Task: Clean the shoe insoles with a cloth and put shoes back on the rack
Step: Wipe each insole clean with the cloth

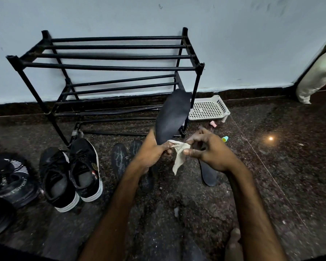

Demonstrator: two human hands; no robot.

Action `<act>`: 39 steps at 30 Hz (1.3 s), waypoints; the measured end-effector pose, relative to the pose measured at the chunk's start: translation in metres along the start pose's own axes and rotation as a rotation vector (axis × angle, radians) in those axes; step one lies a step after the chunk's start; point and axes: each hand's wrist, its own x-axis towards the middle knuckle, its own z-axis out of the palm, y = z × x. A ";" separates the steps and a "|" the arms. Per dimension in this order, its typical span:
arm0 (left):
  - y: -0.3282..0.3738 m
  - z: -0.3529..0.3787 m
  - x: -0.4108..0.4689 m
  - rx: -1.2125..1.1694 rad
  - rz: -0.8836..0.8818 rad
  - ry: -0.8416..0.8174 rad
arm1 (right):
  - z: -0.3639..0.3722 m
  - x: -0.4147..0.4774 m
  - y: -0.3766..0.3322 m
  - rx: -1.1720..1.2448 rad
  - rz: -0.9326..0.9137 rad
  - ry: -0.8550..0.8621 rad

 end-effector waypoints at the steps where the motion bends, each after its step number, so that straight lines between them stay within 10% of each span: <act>1: -0.001 -0.001 -0.003 -0.181 -0.057 -0.049 | -0.001 -0.001 -0.001 0.073 -0.001 0.039; 7: -0.001 -0.004 -0.010 -0.720 -0.032 -0.074 | -0.002 -0.004 -0.013 0.332 -0.051 0.116; 14: 0.024 0.013 -0.011 -0.259 0.225 -0.009 | -0.007 -0.003 -0.019 0.558 -0.103 0.101; 31: 0.024 0.003 -0.010 -0.396 0.196 -0.024 | 0.000 -0.010 -0.010 1.080 -0.148 -0.045; 39: 0.029 0.005 -0.007 -0.290 0.268 0.129 | -0.012 -0.003 -0.013 0.488 -0.146 -0.025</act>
